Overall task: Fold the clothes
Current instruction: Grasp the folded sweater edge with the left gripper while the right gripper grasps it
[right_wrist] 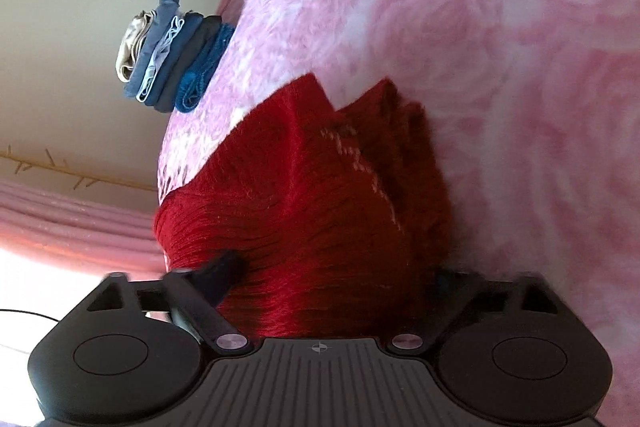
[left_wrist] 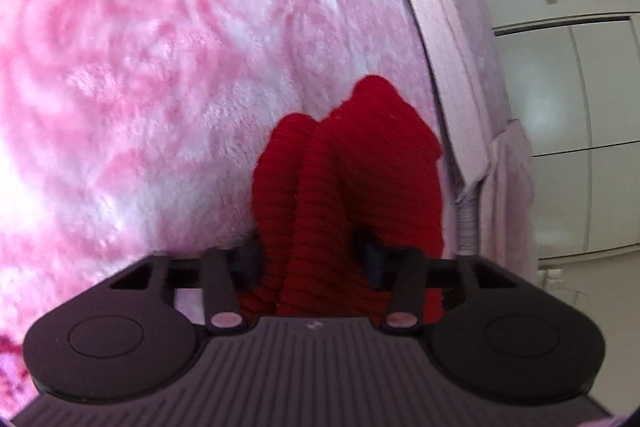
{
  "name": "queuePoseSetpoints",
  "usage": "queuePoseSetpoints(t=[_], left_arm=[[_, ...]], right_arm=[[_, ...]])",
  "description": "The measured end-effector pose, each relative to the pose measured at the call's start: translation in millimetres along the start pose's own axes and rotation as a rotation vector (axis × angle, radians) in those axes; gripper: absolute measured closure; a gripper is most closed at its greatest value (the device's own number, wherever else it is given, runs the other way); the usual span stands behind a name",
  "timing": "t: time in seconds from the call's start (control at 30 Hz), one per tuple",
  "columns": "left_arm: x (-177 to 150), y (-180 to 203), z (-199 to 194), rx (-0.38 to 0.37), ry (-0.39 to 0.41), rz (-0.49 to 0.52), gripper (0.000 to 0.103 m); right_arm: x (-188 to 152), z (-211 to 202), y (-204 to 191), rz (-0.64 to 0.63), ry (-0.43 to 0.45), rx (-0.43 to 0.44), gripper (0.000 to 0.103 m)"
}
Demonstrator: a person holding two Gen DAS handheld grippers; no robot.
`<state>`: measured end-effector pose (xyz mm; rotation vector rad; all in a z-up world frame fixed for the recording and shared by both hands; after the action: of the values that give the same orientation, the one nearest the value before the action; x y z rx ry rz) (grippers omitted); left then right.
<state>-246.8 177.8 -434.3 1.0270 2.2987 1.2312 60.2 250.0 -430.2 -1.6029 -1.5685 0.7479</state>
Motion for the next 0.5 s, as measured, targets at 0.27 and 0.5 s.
queuePoseSetpoints(t=[0.27,0.5], left_arm=[[-4,22,-25,-0.032,0.014,0.063,0.085],[-4,46,-90,-0.032,0.003,0.077,0.086]], right_arm=[[-25,-21,-7,0.101,0.098,0.055,0.071],[-68,-52,-51,0.163,0.150,0.052,0.075]])
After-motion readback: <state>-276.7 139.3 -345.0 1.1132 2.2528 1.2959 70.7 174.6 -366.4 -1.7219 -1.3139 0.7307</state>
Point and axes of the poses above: each gripper's, at about its wrist camera, not at the fingertips, and z roughly the way its jaws point, y to its right, x to its top, the point moved 3 cm from there along z, roughly the way its jaws point, and after that the axes turned 5 degrees about -y, right-handed, at the moved point
